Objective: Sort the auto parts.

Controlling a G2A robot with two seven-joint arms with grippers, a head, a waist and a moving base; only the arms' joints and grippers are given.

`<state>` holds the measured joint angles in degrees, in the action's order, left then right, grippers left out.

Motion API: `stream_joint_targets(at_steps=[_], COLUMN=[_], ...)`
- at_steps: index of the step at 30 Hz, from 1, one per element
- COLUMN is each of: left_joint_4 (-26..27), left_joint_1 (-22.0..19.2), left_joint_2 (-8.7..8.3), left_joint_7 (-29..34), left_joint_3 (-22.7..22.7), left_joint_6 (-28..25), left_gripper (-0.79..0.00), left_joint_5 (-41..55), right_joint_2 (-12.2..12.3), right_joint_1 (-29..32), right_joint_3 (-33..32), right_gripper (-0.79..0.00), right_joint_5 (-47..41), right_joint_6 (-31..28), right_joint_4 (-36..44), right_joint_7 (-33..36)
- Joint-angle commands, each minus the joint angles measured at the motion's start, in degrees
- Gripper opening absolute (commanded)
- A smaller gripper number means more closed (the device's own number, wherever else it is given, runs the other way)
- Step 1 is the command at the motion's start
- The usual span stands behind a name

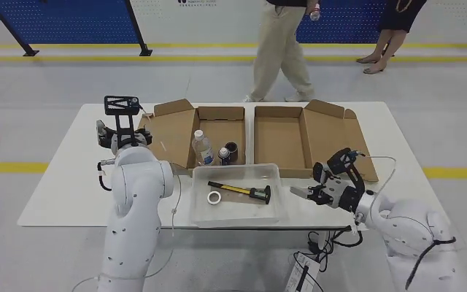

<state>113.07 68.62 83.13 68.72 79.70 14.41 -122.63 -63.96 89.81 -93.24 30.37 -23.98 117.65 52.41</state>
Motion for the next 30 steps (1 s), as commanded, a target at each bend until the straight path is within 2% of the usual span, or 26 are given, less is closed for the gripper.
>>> stream_joint_targets(at_steps=[1, 11, 13, 15, 19, 24, 30], left_joint_4=[0.0, 0.0, 0.0, 0.0, 0.0, 0.0, 0.0], left_joint_1=[0.0, 0.0, 0.0, 0.0, 0.0, 0.0, 0.0], left_joint_2=[0.0, 0.0, 0.0, 0.0, 0.0, 0.0, 0.0], left_joint_7=[0.0, 0.0, 0.0, 0.0, 0.0, 0.0, 0.0], left_joint_3=[0.0, 0.0, 0.0, 0.0, 0.0, 0.0, 0.0], left_joint_6=[0.0, 0.0, 0.0, 0.0, 0.0, 0.0, 0.0], left_gripper=[0.0, 0.0, 0.0, 0.0, 0.0, 0.0, 0.0], left_joint_5=[0.0, 0.0, 0.0, 0.0, 0.0, 0.0, 0.0], right_joint_2=[-0.01, -0.02, -0.07, 0.08, 0.23, -0.3, -1.99], right_joint_1=[-0.01, -0.16, -1.13, -3.6, -10.31, -20.96, -31.23], right_joint_3=[-0.01, -0.03, 0.84, 2.16, 8.14, 18.95, 32.49], right_gripper=[0.0, 0.0, 0.0, 0.0, 0.0, 0.0, 0.0], right_joint_5=[0.1, 0.0, -1.99, -0.72, 1.52, 3.31, 5.91], right_joint_6=[0.08, 0.05, 0.62, 1.69, 4.54, 9.73, 14.6], right_joint_4=[-0.03, 0.09, -0.25, 0.27, 0.67, -3.03, -9.74], right_joint_7=[-0.18, -0.63, -1.97, -0.01, 7.4, 16.65, 22.1])
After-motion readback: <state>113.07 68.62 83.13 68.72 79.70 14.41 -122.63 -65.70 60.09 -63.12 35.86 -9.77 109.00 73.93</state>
